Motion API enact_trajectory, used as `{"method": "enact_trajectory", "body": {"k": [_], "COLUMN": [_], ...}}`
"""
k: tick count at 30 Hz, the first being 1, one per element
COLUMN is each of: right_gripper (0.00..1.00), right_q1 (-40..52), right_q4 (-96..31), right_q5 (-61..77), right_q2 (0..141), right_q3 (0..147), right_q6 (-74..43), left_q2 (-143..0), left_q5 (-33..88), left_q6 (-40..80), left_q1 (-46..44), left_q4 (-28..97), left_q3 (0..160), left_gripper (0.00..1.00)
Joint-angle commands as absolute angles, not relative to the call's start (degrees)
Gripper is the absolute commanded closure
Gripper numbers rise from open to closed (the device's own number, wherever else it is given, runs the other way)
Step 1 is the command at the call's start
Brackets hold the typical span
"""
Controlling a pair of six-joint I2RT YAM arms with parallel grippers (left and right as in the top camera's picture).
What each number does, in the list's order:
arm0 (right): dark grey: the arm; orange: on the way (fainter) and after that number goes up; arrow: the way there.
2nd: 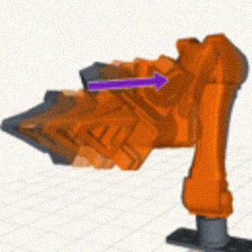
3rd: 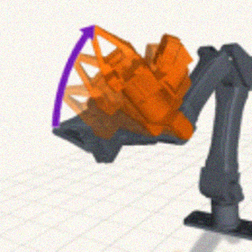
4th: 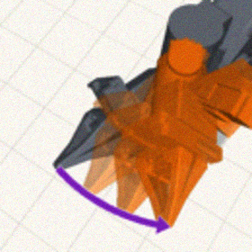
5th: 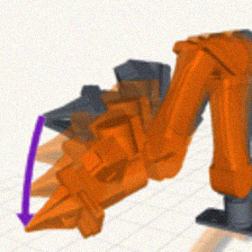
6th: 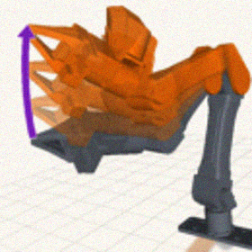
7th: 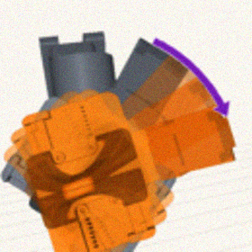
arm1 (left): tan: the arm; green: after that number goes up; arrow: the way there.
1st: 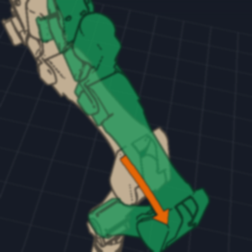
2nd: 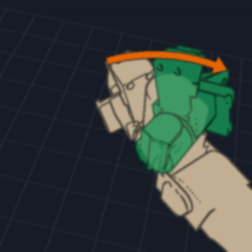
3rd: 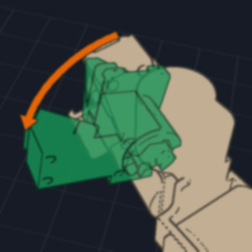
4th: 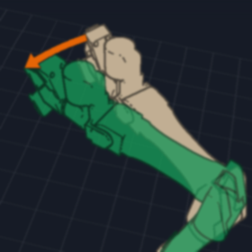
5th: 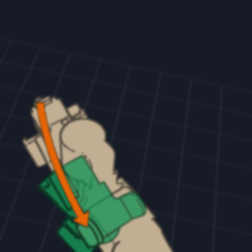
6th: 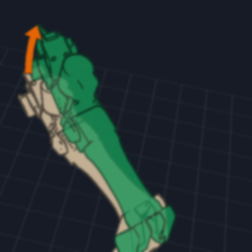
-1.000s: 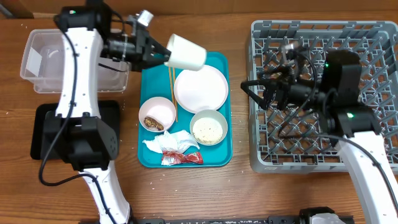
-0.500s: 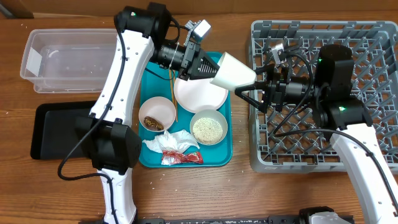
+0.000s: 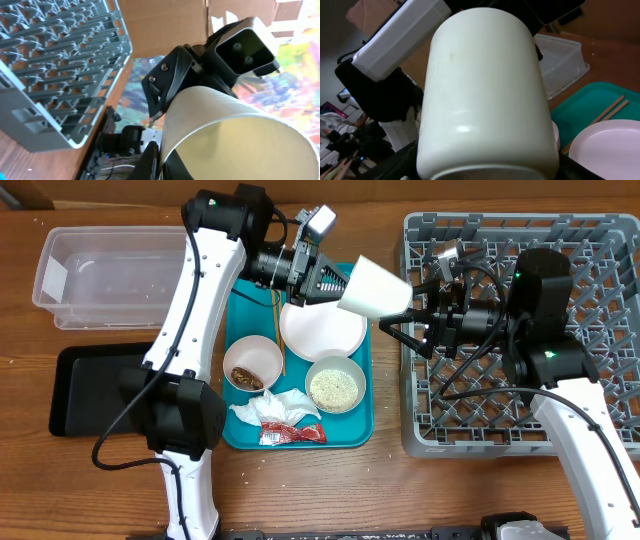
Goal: Sort waste into correct bins and load items into the dishwasher
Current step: 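Lift the white cup and hand it to the right gripper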
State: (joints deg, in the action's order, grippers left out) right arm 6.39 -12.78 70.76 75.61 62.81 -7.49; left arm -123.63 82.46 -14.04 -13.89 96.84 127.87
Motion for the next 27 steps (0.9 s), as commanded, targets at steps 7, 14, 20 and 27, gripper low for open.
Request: {"method": "enact_trajectory", "body": {"k": [7, 14, 20, 27], "right_gripper": [0.27, 0.27, 0.33, 0.32], "right_q1": [6.6, 6.6, 6.6, 5.1], "right_q4": [-6.5, -2.1, -1.7, 2.4], "right_q5": [71.7, 70.2, 70.2, 70.3], "right_q2": [75.5, 75.5, 75.5, 75.5], "right_q3": [64.1, 64.1, 64.1, 64.1], "right_q6": [-10.3, -12.7, -12.7, -16.2], "left_q2": [-122.6, -122.6, -122.6, -122.6], "left_q5": [85.1, 84.9, 83.9, 83.5], "left_q6": [-13.2, -13.2, -13.2, -13.2], "left_q1": [-15.8, -16.0, -16.1, -16.1], "left_q4": [96.8, 96.8, 96.8, 96.8], "left_q3": [128.3, 128.3, 128.3, 128.3], "left_gripper": [0.96, 0.96, 0.96, 0.96]}}
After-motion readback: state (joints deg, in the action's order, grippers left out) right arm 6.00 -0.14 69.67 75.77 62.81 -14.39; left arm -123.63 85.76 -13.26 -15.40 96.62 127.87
